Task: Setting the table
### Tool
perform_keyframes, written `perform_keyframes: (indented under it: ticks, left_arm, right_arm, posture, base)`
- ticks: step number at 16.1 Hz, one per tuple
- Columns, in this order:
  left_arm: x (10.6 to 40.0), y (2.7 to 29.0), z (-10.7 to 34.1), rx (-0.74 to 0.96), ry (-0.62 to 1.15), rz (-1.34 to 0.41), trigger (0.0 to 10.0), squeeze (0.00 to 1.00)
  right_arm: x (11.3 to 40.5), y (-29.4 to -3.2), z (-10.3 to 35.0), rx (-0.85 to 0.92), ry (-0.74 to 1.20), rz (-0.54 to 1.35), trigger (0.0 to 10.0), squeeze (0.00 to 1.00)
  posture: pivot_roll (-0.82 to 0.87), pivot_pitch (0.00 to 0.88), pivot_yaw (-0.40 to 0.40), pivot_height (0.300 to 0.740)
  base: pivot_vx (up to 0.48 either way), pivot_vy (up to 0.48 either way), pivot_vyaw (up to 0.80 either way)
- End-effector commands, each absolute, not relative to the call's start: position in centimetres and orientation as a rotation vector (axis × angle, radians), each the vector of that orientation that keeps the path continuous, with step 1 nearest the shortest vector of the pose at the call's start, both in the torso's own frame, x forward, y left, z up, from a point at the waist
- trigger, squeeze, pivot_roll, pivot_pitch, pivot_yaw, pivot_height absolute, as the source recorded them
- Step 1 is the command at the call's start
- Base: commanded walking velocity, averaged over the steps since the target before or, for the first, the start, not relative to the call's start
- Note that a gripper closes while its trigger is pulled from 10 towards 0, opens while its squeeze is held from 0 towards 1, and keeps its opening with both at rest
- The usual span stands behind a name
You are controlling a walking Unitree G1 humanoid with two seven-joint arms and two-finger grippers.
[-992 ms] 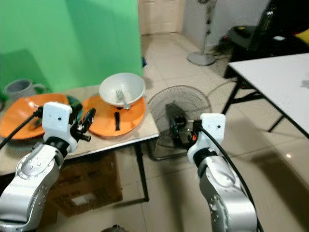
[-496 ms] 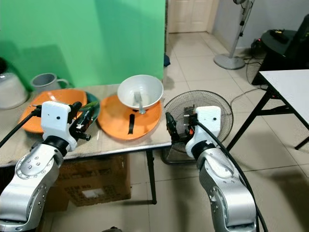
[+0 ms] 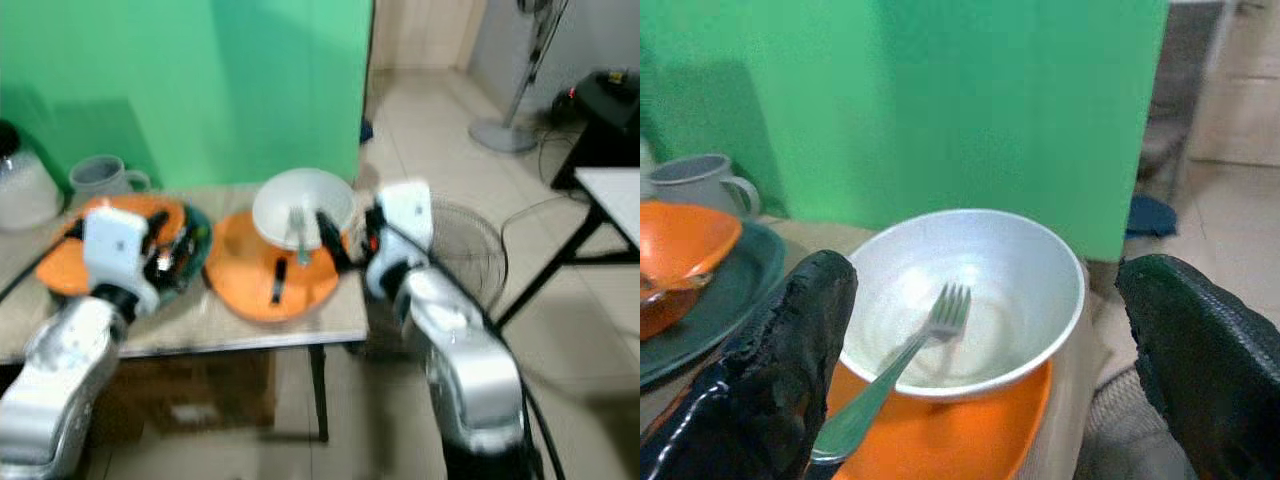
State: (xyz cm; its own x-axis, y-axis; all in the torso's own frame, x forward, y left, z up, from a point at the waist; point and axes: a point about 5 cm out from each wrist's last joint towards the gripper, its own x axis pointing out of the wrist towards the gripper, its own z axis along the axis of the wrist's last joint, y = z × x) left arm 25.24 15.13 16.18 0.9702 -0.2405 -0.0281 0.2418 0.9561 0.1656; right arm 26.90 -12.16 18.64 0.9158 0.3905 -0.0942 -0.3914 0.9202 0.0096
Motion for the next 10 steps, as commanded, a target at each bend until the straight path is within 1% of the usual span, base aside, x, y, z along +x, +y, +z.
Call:
perform_keyframes:
  ticks: [1,2,6,7,10]
  left_arm:
    - [25.2,15.0,16.6,0.188,-0.014,-0.261,10.0,0.00]
    - [25.1,14.9,16.8,0.192,-0.022,-0.278,10.0,0.00]
    - [25.1,14.5,17.3,0.273,-0.021,-0.379,10.0,0.00]
    - [24.9,14.6,17.5,0.294,-0.008,-0.432,10.0,0.00]
    - [24.7,14.6,17.5,0.311,0.029,-0.508,10.0,0.00]
  right_arm:
    - [27.3,-11.3,19.2,-0.018,0.117,0.464,10.0,0.31]
    - [27.7,-10.8,19.2,-0.026,0.160,0.497,10.0,0.00]
    - [29.7,-9.9,19.3,-0.057,0.324,0.551,10.0,0.00]
    - [30.7,-9.1,19.4,-0.049,0.397,0.585,10.0,0.00]
    - [32.5,-7.8,19.4,-0.081,0.458,0.591,10.0,0.00]
  posture:
    - [0.09,0.000,0.041,0.740]
    - [0.09,0.000,0.044,0.740]
    - [0.10,0.000,0.048,0.740]
    - [0.10,0.000,0.048,0.740]
    - [0.10,0.000,0.053,0.740]
  base:
    - [0.000,0.000,0.00]
    - [0.000,0.000,0.00]
    - [0.000,0.000,0.00]
    - [0.000,0.000,0.00]
    - [0.000,0.000,0.00]
